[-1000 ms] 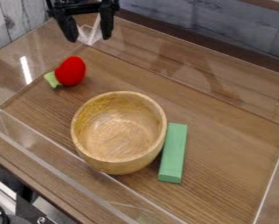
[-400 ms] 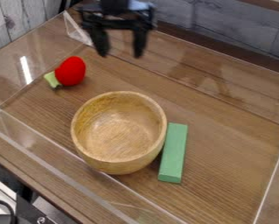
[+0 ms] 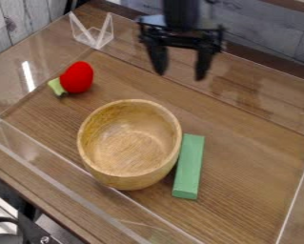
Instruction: Move the red fruit to the left
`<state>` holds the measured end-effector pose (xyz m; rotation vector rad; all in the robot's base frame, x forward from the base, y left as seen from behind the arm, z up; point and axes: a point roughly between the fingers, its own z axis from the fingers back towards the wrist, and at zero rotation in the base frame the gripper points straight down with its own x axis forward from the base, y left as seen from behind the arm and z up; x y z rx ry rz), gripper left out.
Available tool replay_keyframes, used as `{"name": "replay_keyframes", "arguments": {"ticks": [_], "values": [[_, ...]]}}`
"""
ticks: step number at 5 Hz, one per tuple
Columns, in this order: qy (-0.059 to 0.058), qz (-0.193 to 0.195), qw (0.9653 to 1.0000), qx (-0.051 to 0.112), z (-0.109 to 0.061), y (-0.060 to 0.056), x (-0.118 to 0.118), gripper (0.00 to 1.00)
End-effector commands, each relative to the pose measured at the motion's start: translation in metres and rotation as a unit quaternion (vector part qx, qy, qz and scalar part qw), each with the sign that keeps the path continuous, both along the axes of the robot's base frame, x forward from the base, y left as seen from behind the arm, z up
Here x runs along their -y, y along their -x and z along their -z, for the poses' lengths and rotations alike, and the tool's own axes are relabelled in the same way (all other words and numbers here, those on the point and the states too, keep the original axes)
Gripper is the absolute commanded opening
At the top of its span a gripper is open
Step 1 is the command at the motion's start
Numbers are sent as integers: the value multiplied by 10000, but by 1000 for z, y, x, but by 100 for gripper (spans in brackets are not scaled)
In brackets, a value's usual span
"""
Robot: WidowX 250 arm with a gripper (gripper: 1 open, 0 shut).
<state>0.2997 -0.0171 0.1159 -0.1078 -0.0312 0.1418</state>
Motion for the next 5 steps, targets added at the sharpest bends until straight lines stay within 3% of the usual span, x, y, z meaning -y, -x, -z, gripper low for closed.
{"name": "replay_keyframes", "arguments": {"ticks": [1,3,4,5], "values": [[-149,52,9987,494,-21,-6,-8,100],[-327,192,9967,719,-25,-18,-49,100],[-424,386,9952,799,-31,-16,-43,100],[-434,602,9938,833,-36,-9,-32,100]]}}
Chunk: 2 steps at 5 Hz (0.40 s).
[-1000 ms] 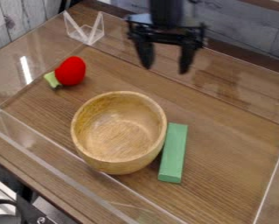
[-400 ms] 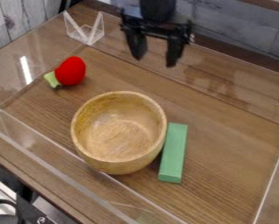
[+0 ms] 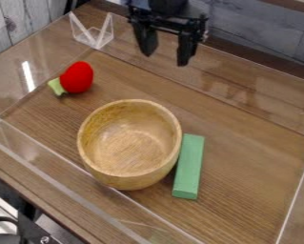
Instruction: Move the red fruit to the left
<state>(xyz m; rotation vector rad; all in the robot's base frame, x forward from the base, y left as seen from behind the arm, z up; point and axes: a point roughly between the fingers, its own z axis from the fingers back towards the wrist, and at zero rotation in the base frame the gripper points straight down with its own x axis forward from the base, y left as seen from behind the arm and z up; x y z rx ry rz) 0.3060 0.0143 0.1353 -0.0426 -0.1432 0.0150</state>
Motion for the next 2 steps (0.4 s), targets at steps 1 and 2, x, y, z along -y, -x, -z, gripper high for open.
{"name": "replay_keyframes", "arguments": {"ticks": [1,2], "values": [[-66,344,9990,272,-13,2,5,100],[-56,236,9994,228,-2,-1,10,100]]}}
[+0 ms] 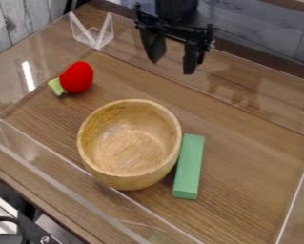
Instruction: Move the red fruit to the left
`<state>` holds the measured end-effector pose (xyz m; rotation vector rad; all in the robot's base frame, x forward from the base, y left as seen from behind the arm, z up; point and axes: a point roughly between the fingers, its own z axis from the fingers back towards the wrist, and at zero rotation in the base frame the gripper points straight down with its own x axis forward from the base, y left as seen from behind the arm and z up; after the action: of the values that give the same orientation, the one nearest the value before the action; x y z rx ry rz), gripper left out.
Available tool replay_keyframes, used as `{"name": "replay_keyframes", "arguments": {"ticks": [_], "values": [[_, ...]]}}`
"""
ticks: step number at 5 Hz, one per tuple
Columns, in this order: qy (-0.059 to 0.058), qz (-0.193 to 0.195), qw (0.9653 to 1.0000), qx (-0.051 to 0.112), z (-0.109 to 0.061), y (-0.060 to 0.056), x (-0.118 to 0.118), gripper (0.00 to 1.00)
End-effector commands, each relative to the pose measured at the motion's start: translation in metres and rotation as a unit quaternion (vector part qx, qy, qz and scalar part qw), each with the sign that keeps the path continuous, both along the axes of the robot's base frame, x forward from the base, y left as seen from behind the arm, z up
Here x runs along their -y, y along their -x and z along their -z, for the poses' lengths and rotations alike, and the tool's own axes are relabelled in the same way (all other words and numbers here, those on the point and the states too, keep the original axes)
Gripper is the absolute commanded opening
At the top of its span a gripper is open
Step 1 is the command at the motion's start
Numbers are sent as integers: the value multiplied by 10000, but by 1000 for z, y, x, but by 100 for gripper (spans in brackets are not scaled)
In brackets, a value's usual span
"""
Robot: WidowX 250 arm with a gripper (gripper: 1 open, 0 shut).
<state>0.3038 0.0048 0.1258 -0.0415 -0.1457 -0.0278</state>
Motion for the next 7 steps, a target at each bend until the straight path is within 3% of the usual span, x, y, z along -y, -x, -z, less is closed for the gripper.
{"name": "replay_keyframes", "arguments": {"ticks": [1,2,3,4,5,6,7], "values": [[-13,-103,9998,176,0,-8,10,100],[11,-109,9998,158,13,-15,25,100],[-28,-126,9998,171,13,-18,44,100],[-29,-117,9996,248,6,-16,60,0],[-31,-496,9980,385,2,-24,57,100],[-36,-857,9950,503,-4,-21,50,100],[-21,-701,9960,546,-7,-21,42,100]]}}
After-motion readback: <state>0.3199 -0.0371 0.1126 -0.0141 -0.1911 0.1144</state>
